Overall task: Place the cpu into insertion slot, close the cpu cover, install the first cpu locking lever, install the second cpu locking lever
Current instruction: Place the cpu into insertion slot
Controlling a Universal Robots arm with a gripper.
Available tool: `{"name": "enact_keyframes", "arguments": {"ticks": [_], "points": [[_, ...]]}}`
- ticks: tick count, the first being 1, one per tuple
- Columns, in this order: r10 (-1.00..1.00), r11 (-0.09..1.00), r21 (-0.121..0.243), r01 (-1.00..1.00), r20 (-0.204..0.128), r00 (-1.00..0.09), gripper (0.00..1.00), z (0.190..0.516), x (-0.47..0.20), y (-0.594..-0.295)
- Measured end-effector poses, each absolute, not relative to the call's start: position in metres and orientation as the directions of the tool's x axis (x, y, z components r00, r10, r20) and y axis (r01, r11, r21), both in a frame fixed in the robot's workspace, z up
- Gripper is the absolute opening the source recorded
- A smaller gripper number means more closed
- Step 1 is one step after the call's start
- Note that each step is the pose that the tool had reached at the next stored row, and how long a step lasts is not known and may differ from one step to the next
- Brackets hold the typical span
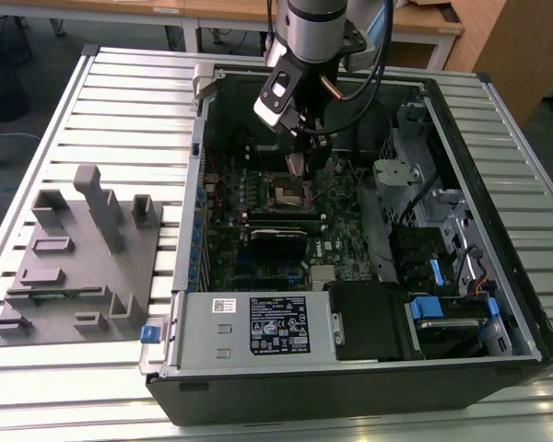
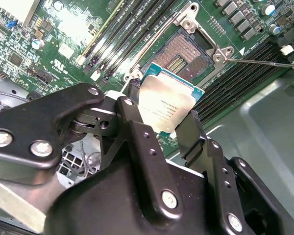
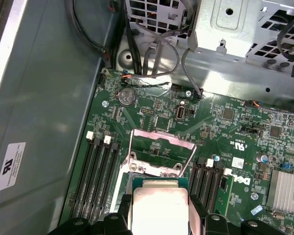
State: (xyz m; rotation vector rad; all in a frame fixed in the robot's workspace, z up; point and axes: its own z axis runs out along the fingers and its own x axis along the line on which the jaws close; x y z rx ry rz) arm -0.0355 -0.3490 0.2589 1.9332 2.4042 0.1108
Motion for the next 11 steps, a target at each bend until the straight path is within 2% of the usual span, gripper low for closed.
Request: {"name": "enact_keyframes", "arguments": {"ticks": [11], "points": [[0.977, 0.211, 0.090, 0.973, 0.002, -0.212, 0.54, 0.2590, -0.0355, -0.3490]]}}
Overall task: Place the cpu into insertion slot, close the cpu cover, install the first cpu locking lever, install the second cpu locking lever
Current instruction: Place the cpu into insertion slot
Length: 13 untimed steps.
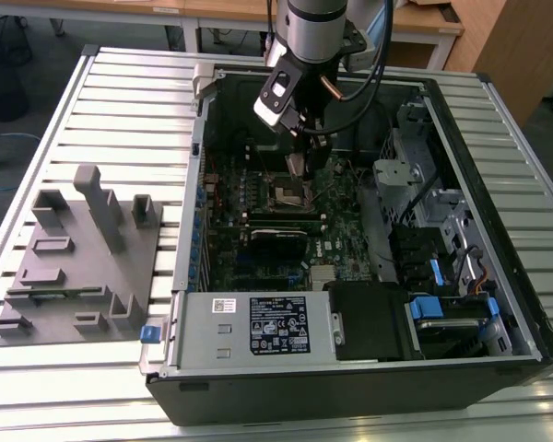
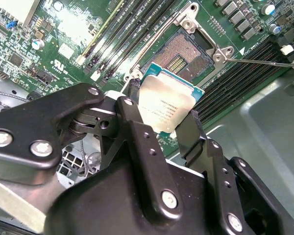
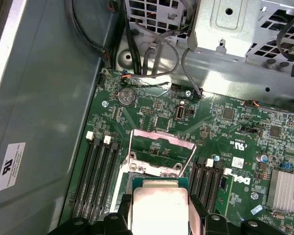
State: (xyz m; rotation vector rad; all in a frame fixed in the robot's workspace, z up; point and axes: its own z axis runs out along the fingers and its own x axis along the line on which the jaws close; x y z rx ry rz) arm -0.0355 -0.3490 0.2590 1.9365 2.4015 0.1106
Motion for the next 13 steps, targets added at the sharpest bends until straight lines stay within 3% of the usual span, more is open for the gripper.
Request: {"name": "enact_keyframes", "arguments": {"ticks": [4, 13], "points": [[0.981, 0.191, 0.090, 0.977, 0.003, -0.192, 0.54, 0.2588, -0.0355, -0.3490], [0.999, 0.038, 0.090, 0.995, 0.003, -0.038, 0.54, 0.2578, -0.0355, -0.3490]]}}
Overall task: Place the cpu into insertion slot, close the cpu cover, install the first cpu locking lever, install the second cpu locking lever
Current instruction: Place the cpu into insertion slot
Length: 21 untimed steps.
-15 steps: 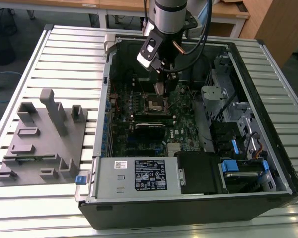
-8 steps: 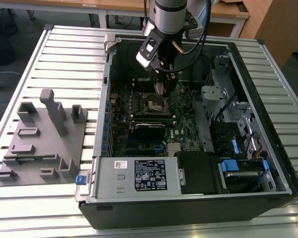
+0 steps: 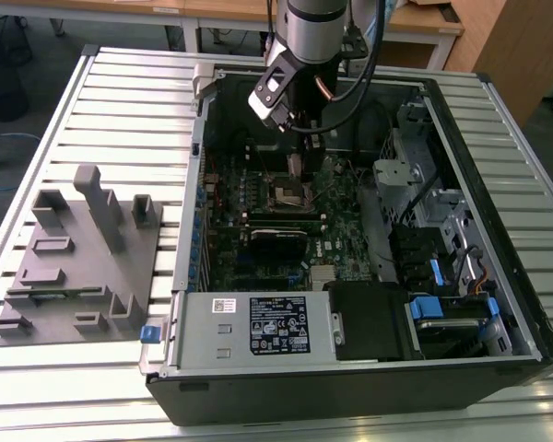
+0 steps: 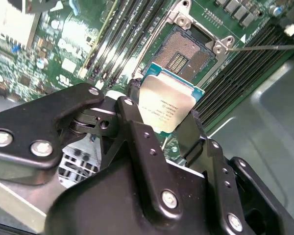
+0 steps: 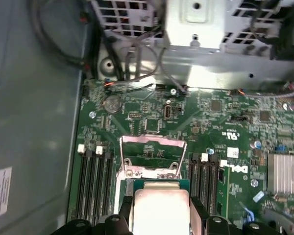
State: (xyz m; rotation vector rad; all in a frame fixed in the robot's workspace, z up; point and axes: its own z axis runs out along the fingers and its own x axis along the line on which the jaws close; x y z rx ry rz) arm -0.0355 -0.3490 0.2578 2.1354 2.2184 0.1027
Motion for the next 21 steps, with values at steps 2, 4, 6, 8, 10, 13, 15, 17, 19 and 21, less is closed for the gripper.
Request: {"name": "enact_keyframes", "arguments": {"ticks": [2, 4, 6, 8, 10, 13, 15, 17, 19, 21], "points": [[1.000, 0.002, 0.090, 0.996, 0.002, -0.002, 0.54, 0.258, -0.035, -0.349], [1.000, -0.008, 0.090, 0.996, 0.002, 0.008, 0.54, 0.258, -0.035, -0.349], [1.000, -0.008, 0.090, 0.996, 0.002, 0.008, 0.54, 0.258, -0.037, -0.349], [1.000, -0.008, 0.090, 0.996, 0.002, 0.008, 0.54, 0.257, -0.041, -0.349], [1.000, -0.008, 0.090, 0.996, 0.003, 0.008, 0.54, 0.256, -0.044, -0.349], [1.000, -0.007, 0.090, 0.996, 0.005, 0.007, 0.54, 0.251, -0.045, -0.349], [1.000, -0.006, 0.090, 0.996, 0.005, 0.006, 0.54, 0.247, -0.045, -0.349], [1.000, -0.006, 0.090, 0.996, 0.005, 0.006, 0.54, 0.244, -0.045, -0.349], [1.000, -0.006, 0.090, 0.996, 0.005, 0.005, 0.54, 0.243, -0.045, -0.349], [1.000, -0.006, 0.090, 0.996, 0.005, 0.005, 0.54, 0.243, -0.045, -0.349]]}}
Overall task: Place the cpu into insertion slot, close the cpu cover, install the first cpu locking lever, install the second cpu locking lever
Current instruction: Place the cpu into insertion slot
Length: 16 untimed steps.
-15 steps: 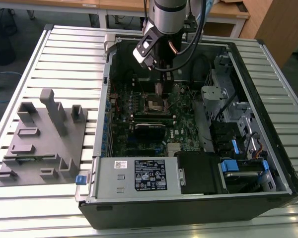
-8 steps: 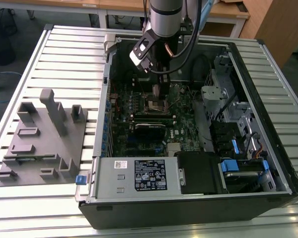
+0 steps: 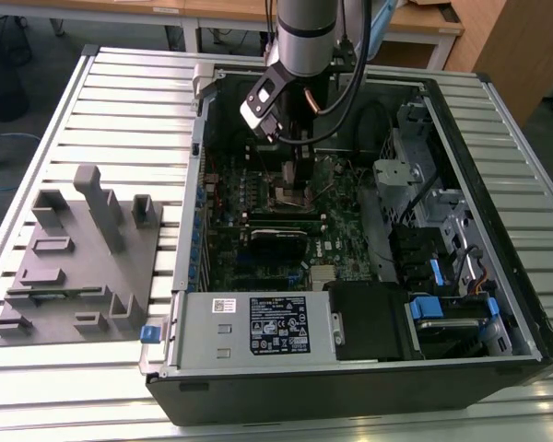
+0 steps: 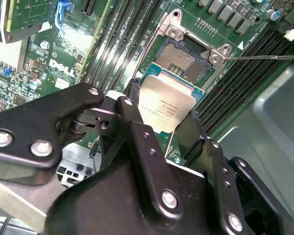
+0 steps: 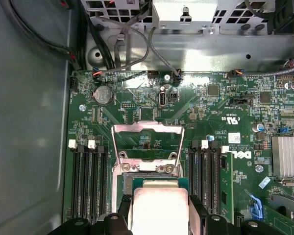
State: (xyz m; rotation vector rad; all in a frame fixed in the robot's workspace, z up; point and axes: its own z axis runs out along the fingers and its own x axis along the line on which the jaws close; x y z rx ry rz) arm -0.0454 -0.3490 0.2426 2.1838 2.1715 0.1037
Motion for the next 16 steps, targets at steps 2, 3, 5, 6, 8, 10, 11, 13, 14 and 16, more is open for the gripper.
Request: {"name": "enact_keyframes", "arguments": {"ticks": [2, 3, 5, 6, 8, 10, 11, 13, 14, 16], "points": [[1.000, -0.006, 0.090, 0.996, 0.005, 0.005, 0.54, 0.2422, -0.0454, -0.3490], [1.000, -0.006, 0.090, 0.996, 0.005, 0.005, 0.54, 0.2420, -0.0454, -0.3490], [1.000, -0.006, 0.090, 0.996, 0.006, 0.005, 0.54, 0.2413, -0.0454, -0.3490], [1.000, -0.006, 0.090, 0.996, 0.005, 0.005, 0.54, 0.2410, -0.0454, -0.3490], [1.000, -0.006, 0.090, 0.996, 0.005, 0.005, 0.54, 0.2399, -0.0454, -0.3490], [1.000, -0.006, 0.090, 0.996, 0.005, 0.005, 0.54, 0.2389, -0.0454, -0.3490], [1.000, -0.006, 0.090, 0.996, 0.005, 0.005, 0.54, 0.2384, -0.0454, -0.3490], [1.000, -0.006, 0.090, 0.996, 0.005, 0.005, 0.54, 0.2374, -0.0454, -0.3490], [1.000, -0.006, 0.090, 0.996, 0.005, 0.005, 0.54, 0.2374, -0.0454, -0.3490], [1.000, -0.006, 0.090, 0.996, 0.005, 0.005, 0.54, 0.2373, -0.0454, -0.3490]]}}
